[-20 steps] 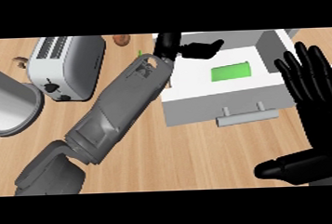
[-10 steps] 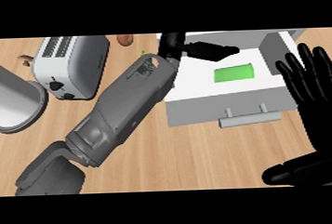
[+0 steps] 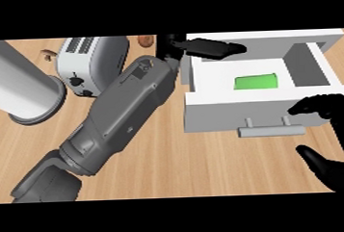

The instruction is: Pick up the cup, place it into the drawer and close the drawer

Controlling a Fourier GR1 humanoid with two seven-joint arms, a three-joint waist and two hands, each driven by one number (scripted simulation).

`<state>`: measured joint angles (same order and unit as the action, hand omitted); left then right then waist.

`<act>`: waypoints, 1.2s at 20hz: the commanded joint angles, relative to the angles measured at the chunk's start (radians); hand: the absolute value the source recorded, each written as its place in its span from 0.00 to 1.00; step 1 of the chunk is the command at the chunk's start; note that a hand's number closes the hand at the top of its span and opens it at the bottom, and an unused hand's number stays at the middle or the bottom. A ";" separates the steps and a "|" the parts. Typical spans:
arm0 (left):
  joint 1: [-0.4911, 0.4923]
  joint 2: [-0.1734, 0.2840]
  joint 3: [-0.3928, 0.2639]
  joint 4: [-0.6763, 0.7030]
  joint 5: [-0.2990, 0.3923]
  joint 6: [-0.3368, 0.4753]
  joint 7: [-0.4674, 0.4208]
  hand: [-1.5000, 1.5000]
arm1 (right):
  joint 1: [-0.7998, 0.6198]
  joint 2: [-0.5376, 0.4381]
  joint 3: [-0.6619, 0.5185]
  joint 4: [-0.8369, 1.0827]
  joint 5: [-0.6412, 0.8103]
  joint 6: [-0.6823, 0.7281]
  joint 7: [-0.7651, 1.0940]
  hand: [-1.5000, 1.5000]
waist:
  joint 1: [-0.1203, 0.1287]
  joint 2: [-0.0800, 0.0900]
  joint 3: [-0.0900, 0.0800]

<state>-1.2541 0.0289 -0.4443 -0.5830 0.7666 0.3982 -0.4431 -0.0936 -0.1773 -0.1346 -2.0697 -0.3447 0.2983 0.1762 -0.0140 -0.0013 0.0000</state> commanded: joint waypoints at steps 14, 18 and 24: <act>0.576 0.373 0.066 -0.666 0.046 -0.018 0.150 0.00 | 0.121 -0.084 0.104 -0.026 0.336 0.085 -0.040 1.00 | 0.044 -0.009 0.000; 0.718 0.406 0.087 -0.824 0.032 0.007 0.156 0.00 | 0.016 -0.061 0.166 0.041 0.450 0.039 0.005 1.00 | 0.037 -0.004 0.000; 0.868 0.462 0.130 -0.859 0.066 -0.105 0.104 0.00 | 0.020 -0.189 0.251 0.135 0.748 0.065 -0.215 1.00 | 0.049 -0.001 0.000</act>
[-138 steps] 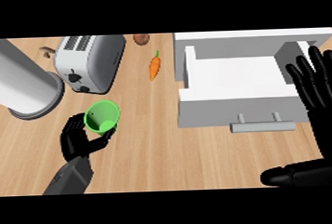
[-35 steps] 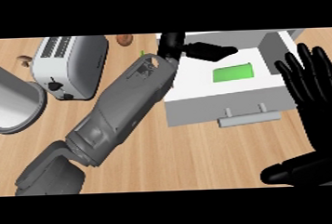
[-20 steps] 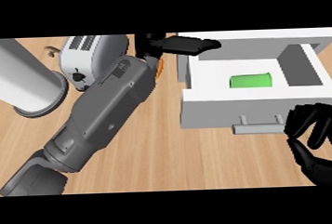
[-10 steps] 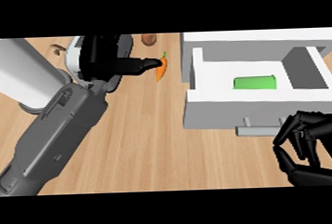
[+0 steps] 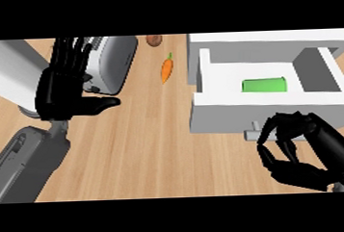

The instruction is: Pick up the cup, place it into the drawer and close the drawer

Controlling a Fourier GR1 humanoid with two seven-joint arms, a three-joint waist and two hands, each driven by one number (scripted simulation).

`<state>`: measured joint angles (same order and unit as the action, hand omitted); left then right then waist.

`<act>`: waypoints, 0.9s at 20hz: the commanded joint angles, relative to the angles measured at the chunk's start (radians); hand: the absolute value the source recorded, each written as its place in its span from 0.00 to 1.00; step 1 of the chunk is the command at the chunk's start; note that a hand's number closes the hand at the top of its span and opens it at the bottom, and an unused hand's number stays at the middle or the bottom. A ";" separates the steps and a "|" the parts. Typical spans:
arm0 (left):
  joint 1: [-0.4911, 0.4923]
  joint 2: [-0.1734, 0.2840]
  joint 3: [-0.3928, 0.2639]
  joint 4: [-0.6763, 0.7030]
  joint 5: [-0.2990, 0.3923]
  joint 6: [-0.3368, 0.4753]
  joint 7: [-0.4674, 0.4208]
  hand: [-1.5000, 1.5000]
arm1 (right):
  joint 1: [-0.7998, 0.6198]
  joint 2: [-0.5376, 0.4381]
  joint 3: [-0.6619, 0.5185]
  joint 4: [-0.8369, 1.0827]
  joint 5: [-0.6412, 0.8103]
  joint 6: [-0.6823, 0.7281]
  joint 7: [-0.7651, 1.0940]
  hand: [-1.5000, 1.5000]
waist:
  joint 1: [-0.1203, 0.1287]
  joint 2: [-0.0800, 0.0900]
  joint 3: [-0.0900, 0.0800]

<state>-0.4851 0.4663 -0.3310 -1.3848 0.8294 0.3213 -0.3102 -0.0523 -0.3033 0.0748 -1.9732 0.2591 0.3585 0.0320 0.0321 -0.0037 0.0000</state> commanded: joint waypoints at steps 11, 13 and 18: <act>0.331 0.068 0.125 -0.133 -0.009 -0.178 -0.062 0.00 | -0.157 0.021 0.138 0.521 0.450 -0.221 -0.275 0.00 | -0.019 0.005 0.000; 0.378 0.142 0.183 -0.177 0.017 -0.241 -0.041 0.00 | -0.183 0.066 0.178 0.547 0.502 -0.231 -0.200 0.00 | -0.013 0.003 0.000; 0.334 0.070 0.201 -0.045 -0.025 -0.298 -0.097 0.00 | -0.265 0.072 0.173 0.837 0.584 -0.312 -0.319 0.00 | -0.020 0.007 0.000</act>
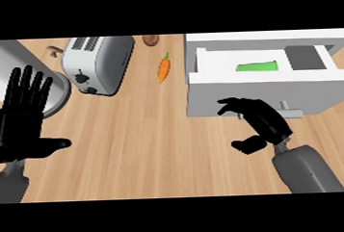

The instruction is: Pick up the cup, place it into the drawer and close the drawer

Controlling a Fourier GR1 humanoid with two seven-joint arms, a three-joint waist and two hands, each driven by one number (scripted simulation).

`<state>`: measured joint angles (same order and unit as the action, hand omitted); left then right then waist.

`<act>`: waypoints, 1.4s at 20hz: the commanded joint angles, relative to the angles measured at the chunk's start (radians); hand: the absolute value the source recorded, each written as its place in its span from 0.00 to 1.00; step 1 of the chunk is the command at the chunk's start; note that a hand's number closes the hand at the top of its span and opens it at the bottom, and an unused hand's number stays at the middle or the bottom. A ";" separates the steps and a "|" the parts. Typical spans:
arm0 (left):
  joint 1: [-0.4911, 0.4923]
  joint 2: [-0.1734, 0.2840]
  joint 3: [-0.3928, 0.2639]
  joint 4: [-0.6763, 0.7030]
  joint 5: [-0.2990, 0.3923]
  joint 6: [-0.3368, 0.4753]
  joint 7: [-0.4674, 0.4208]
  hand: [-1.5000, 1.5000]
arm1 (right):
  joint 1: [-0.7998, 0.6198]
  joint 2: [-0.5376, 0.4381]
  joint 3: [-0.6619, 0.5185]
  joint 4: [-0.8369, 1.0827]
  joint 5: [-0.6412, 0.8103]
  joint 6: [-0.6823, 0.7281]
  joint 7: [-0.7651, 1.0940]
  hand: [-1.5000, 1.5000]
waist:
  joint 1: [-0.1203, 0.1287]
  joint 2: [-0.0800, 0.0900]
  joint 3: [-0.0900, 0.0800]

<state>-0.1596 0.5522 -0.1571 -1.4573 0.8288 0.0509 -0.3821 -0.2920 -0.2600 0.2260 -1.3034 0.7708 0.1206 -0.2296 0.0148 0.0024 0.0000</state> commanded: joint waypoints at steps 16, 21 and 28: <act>0.073 -0.018 0.130 -0.029 -0.014 -0.144 0.052 0.00 | -0.530 0.026 -0.245 0.918 0.002 -0.120 -0.312 0.00 | 0.029 0.013 0.002; 0.064 -0.063 0.099 0.047 -0.065 -0.186 -0.007 0.00 | -0.648 -0.045 -0.261 1.011 0.015 -0.049 -0.310 0.00 | 0.040 0.021 0.002; 0.045 -0.080 0.087 0.057 -0.081 -0.200 -0.014 0.00 | -0.669 -0.098 -0.287 1.087 0.009 -0.067 -0.377 0.00 | 0.065 0.037 0.003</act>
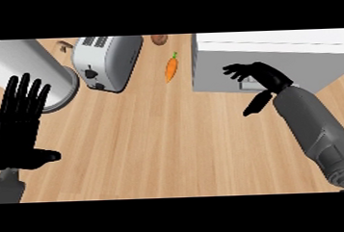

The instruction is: Pick up the cup, place it into the drawer and close the drawer

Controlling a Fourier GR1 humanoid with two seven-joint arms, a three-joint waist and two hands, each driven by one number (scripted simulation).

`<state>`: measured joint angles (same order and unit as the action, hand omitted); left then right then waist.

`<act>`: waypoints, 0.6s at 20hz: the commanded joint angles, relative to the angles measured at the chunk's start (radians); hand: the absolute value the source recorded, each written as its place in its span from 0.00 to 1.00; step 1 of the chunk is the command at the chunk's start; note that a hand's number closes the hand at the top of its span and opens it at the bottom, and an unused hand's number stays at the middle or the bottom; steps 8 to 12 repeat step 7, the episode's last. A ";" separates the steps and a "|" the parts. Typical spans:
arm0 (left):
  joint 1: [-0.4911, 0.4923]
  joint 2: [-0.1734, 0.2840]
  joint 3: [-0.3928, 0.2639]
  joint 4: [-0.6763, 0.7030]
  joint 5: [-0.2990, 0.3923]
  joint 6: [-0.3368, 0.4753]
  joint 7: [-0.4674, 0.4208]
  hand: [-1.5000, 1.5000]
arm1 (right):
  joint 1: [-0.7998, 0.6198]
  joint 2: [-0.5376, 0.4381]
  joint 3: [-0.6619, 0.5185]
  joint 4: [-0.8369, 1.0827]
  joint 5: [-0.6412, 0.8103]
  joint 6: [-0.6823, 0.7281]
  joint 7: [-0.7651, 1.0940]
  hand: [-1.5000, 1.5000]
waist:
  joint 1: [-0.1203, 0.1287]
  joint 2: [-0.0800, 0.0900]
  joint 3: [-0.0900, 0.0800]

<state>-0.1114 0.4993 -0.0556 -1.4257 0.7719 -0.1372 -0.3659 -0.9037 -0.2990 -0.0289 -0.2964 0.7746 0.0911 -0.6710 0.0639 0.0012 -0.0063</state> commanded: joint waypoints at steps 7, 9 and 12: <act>-0.006 -0.040 -0.023 0.004 -0.048 0.027 -0.017 0.00 | -0.097 -0.076 -0.047 0.110 -0.002 -0.020 0.065 0.00 | 0.024 0.033 0.010; -0.006 -0.040 -0.023 0.004 -0.048 0.027 -0.017 0.00 | -0.097 -0.076 -0.047 0.110 -0.002 -0.020 0.065 0.00 | 0.024 0.033 0.010; -0.006 -0.040 -0.023 0.004 -0.048 0.027 -0.017 0.00 | -0.097 -0.076 -0.047 0.110 -0.002 -0.020 0.065 0.00 | 0.024 0.033 0.010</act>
